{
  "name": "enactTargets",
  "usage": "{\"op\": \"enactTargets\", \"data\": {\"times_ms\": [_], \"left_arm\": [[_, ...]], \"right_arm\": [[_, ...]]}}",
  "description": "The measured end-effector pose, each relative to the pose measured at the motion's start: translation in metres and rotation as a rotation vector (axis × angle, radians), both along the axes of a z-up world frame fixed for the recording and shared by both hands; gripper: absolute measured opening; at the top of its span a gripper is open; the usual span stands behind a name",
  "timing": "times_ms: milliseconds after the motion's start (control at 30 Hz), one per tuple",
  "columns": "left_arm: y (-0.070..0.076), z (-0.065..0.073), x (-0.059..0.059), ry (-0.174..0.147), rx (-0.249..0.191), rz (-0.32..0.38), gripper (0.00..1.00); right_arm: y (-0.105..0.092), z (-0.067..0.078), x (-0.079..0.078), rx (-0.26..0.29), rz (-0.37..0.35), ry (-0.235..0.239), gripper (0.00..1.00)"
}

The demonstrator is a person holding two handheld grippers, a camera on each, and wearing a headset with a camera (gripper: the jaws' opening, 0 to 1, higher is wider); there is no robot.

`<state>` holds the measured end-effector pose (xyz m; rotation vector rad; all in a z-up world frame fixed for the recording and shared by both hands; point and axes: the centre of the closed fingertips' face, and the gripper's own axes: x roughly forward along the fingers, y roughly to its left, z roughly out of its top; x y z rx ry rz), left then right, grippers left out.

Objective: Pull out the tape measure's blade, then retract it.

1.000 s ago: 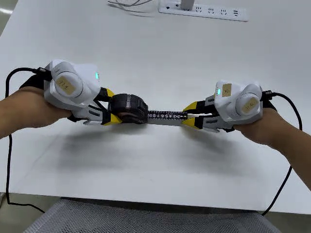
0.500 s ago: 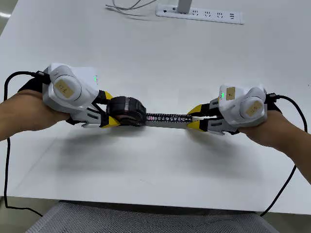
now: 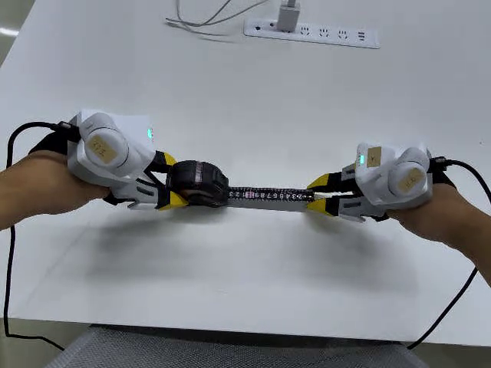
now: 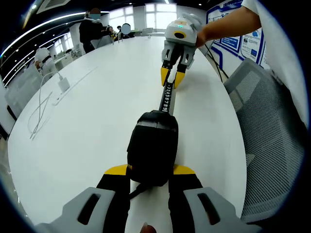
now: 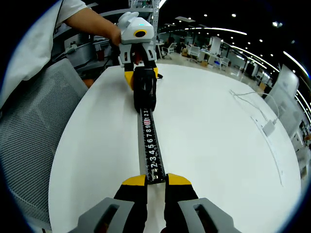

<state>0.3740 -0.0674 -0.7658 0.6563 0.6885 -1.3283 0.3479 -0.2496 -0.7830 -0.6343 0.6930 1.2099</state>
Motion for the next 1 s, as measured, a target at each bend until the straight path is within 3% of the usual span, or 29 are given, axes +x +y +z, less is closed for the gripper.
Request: {"op": "enactTargets", "data": {"times_ms": [1000], "left_arm": [[-0.001,0.0,-0.001,0.003,0.004,-0.012,0.25]], "right_arm": [[-0.049,0.0,-0.012,-0.073,-0.041,0.021,0.08]]}}
